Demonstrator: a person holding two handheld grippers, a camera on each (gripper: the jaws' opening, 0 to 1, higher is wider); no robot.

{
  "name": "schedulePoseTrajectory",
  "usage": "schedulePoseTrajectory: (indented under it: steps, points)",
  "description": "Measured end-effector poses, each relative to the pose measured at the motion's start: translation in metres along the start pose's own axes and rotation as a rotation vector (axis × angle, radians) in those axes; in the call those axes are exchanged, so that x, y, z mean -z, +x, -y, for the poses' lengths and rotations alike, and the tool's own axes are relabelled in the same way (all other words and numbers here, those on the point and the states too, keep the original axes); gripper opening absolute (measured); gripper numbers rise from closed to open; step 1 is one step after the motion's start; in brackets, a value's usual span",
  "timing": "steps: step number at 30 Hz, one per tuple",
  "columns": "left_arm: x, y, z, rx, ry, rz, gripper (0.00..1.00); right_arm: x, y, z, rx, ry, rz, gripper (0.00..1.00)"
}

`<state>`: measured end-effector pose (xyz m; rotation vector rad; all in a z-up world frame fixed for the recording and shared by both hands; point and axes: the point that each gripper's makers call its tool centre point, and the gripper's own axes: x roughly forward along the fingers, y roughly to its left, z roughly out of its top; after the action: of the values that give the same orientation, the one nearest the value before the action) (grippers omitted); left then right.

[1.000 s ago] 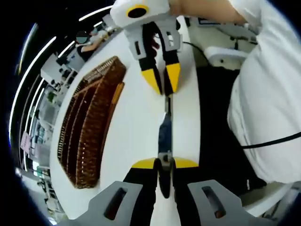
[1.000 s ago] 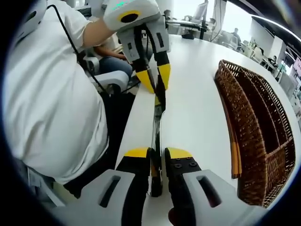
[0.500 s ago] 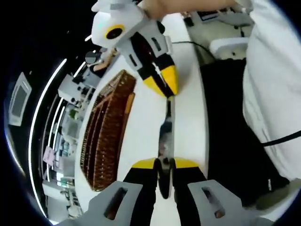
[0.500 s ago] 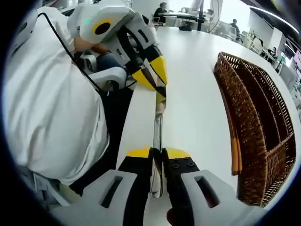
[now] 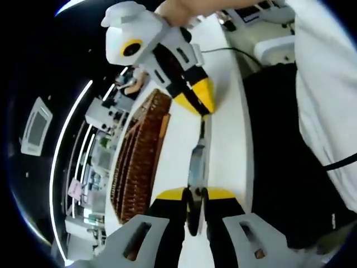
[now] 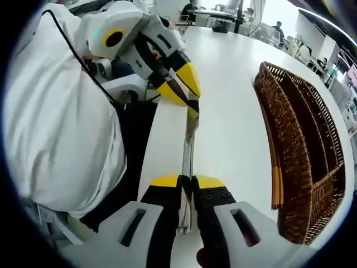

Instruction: Arrange the knives, forks, and spoons in their matching storage slots by inserting each utensil handle-first until every utensil is classified and aligned in the correct compartment

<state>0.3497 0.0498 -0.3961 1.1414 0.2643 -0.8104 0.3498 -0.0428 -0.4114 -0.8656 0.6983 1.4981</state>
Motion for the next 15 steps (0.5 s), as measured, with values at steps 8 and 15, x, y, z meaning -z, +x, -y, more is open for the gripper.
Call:
schedulePoseTrajectory:
  steps: [8, 15]
  points:
    - [0.0005, 0.0001, -0.0008, -0.071, 0.042, 0.030, 0.11, -0.0012, 0.0006, -0.0013, 0.042, -0.044, -0.017, 0.08]
    - [0.0013, -0.0010, -0.0029, -0.075, 0.017, 0.051, 0.12, -0.0024, 0.0007, -0.0027, 0.070, -0.045, 0.011, 0.08]
